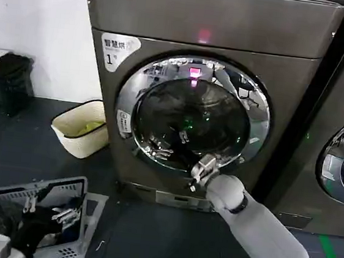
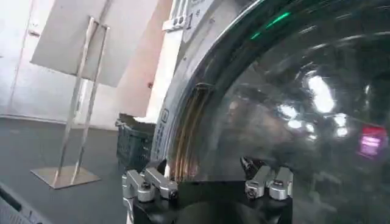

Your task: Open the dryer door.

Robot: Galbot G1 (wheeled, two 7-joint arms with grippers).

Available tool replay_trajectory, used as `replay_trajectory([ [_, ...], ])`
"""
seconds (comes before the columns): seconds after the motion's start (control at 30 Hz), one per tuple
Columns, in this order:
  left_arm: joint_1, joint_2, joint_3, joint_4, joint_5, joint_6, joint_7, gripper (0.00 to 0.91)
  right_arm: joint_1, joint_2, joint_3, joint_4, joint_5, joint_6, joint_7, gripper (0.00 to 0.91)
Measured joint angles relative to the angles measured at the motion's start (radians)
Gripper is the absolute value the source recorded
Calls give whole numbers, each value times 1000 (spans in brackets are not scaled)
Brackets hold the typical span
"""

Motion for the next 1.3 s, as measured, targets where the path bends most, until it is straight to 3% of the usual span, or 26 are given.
replay_trajectory([
  [1.3,-2,0,-26,0,-17,0,1,907,149,196,-132,-208,-11,-4,-4,907],
])
